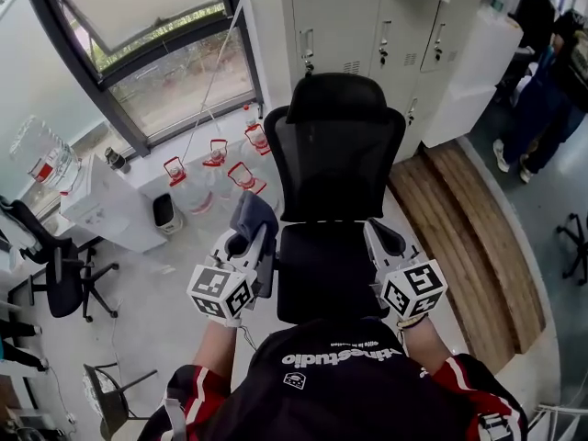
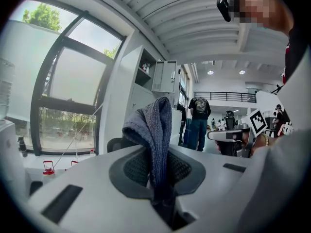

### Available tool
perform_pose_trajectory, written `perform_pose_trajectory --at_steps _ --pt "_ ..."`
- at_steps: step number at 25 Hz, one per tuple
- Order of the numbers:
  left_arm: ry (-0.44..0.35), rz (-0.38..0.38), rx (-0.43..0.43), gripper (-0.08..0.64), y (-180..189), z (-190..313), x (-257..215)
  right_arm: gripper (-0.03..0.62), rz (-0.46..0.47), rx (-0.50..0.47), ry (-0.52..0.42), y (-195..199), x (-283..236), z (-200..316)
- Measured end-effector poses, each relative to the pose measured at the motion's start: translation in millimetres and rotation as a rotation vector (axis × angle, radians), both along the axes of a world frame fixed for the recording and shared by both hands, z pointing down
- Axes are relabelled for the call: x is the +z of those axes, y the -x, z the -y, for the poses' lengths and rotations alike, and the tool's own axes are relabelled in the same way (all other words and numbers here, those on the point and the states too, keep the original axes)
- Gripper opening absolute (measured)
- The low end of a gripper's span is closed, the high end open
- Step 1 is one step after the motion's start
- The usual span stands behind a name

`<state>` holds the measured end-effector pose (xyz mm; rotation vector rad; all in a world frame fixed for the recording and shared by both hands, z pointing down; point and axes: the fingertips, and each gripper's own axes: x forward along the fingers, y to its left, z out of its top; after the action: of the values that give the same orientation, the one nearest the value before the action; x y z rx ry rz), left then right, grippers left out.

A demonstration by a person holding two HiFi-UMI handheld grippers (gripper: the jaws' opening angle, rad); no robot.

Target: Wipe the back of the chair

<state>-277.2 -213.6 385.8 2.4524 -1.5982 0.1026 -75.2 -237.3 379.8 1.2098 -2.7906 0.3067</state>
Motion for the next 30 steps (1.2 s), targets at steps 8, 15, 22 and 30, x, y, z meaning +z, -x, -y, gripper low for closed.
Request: perform_pose_trajectory --at_steps 8,15,22,30 --pt "0.038 0.04 -0.048 0.057 -28 81 18 -0.003 0.041 -0.031 0.038 -37 14 77" --pt "0.075 0.058 -0.077 0.057 -41 136 42 -0.003 0.049 -0.061 0.044 -52 25 125" --pt "0.101 0.082 -0.092 0.056 -18 177 72 -0.003 0.035 -0.05 0.056 -50 38 137" --pt "0.172 0.156 -0.114 0.055 21 244 133 -0.003 -0.008 -0.008 0.063 -56 61 163"
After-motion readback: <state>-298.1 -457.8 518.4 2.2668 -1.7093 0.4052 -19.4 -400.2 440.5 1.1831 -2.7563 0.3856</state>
